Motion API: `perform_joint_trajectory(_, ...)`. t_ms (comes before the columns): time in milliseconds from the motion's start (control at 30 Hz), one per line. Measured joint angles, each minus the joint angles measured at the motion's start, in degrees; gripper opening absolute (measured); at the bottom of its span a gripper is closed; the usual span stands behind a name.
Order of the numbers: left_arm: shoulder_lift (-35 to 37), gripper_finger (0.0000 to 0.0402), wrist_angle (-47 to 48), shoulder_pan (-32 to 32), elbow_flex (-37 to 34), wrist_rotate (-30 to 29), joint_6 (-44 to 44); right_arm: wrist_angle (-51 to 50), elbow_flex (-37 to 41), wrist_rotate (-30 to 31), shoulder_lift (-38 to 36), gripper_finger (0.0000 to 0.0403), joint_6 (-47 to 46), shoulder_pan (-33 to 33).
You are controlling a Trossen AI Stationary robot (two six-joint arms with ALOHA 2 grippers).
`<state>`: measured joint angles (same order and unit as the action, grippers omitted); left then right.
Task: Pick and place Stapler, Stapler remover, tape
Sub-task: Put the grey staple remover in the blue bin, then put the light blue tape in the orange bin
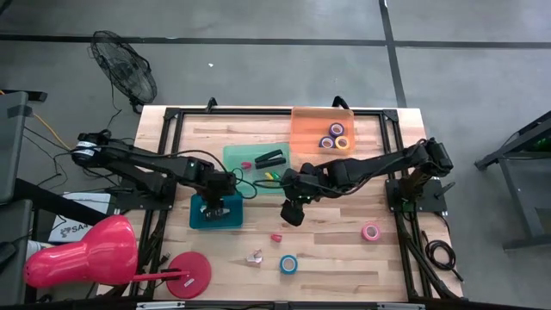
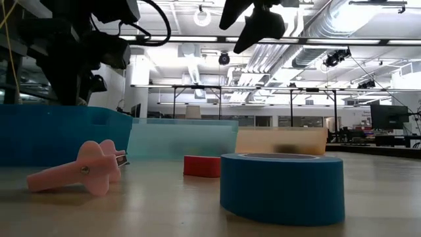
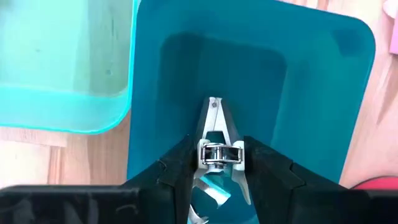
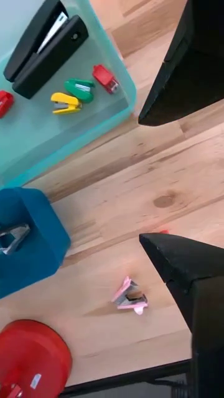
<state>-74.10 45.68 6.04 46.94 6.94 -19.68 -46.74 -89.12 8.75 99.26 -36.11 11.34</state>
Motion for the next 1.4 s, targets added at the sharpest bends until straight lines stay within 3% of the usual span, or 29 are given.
perform_joint_trajectory(333,0.4,0.0145,-1.8,0.0,0.0,-1.5,2.9,-5.8,0.0,-0.6,0.0,0.0286,-5.4,2.6)
perform_joint_trajectory(633,0.4,0.0282,-2.2,0.0,0.0,1.6,2.9,-8.1,0.0,-0.2,0.1,0.0286,-10.0,7.6)
perform_joint_trajectory(767,0.4,0.0317,-2.2,0.0,0.0,1.6,2.9,-8.0,0.0,-0.4,1.5,0.0286,-11.9,9.9)
perform_joint_trajectory(1400,0.4,0.0311,-2.2,0.0,0.0,1.7,1.2,0.0,0.0,-5.3,15.5,0.0286,-11.5,16.6)
